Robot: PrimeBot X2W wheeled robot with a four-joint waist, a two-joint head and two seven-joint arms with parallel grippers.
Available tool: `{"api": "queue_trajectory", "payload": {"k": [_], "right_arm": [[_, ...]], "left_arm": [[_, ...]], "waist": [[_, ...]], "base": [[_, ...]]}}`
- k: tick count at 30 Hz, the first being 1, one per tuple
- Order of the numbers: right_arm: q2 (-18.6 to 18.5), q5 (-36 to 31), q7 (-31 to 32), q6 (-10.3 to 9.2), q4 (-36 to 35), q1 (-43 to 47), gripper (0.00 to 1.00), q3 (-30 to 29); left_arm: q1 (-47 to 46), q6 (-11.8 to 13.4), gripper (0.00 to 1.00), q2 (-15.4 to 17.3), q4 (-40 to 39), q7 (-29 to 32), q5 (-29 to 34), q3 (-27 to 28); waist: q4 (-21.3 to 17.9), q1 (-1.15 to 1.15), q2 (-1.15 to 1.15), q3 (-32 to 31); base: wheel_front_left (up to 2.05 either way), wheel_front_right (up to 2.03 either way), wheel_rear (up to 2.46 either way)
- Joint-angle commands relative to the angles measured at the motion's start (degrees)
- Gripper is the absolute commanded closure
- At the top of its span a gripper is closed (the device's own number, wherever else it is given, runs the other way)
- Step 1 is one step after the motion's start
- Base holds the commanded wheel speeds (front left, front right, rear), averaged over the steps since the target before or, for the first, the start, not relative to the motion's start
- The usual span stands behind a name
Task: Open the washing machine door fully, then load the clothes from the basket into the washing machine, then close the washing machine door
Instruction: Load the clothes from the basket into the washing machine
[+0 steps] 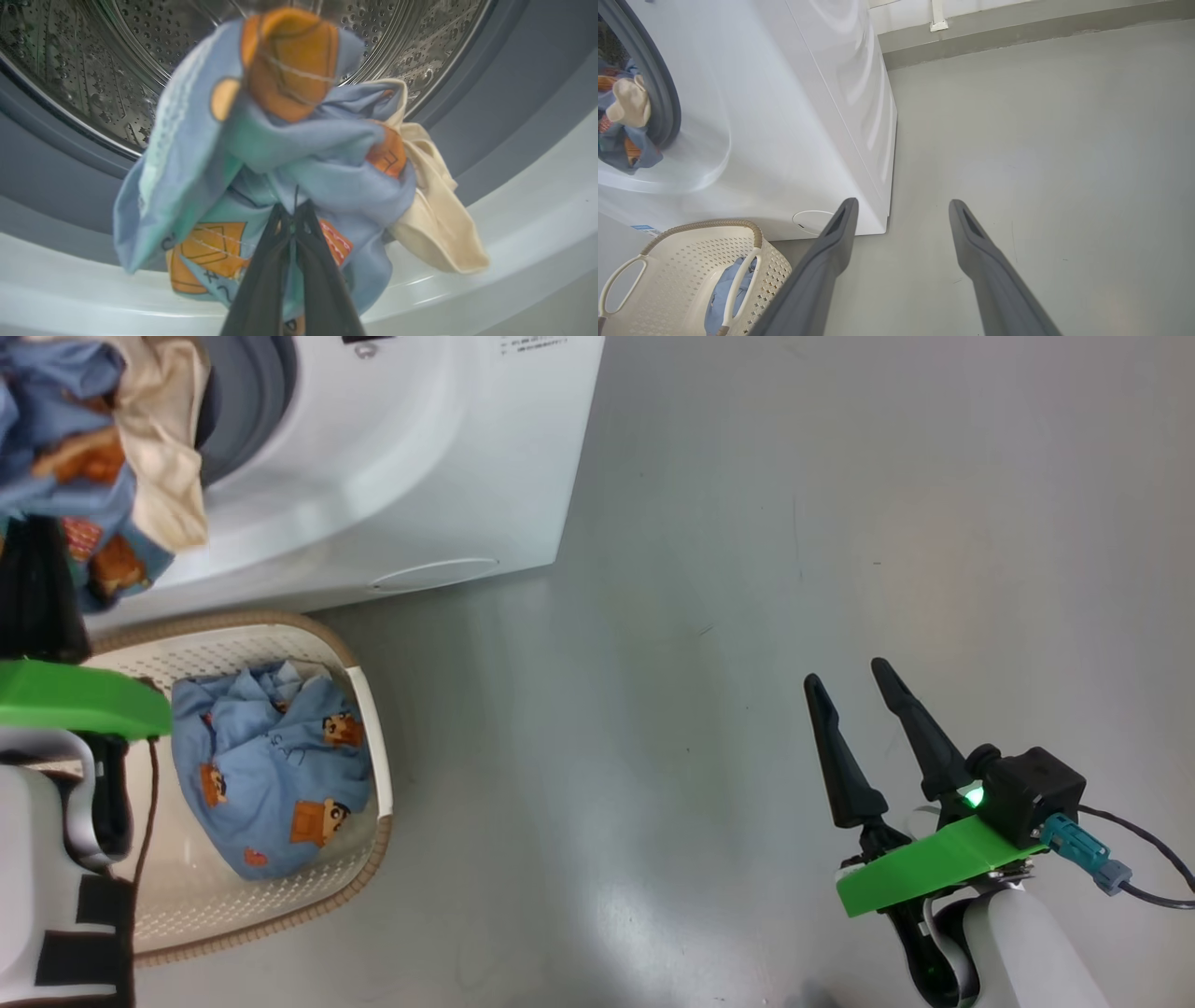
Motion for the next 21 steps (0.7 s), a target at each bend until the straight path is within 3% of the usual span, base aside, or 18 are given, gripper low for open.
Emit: {"api": "queue_trajectory", "payload": {"k": [1, 10, 21], "right_arm": [[0.07, 0.21, -0.50, 0.09, -1.00, 0.58, 0.00, 1.46], [0.07, 0.30, -0.50, 0.09, -1.09, 0.76, 0.00, 1.78], [0.07, 0.34, -0.50, 0.09, -1.60, 0.89, 0.00, 1.26]], "left_arm": [[-0.55, 0.40, 1.00, 2.97, -2.28, 0.12, 0.91, 1.28], [-8.80, 0.81, 1.00, 6.54, -1.95, 4.56, 2.08, 0.39], [-17.35, 0.48, 1.00, 9.08, 5.90, 7.22, 2.51, -0.76]], "waist": [[-0.26, 0.00, 0.00, -0.35], [-1.70, 0.00, 0.00, -0.20], [-2.94, 0.00, 0.00, 1.79]], "base": [[0.00, 0.00, 0.00], [0.00, 0.00, 0.00], [0.00, 0.00, 0.00]]}}
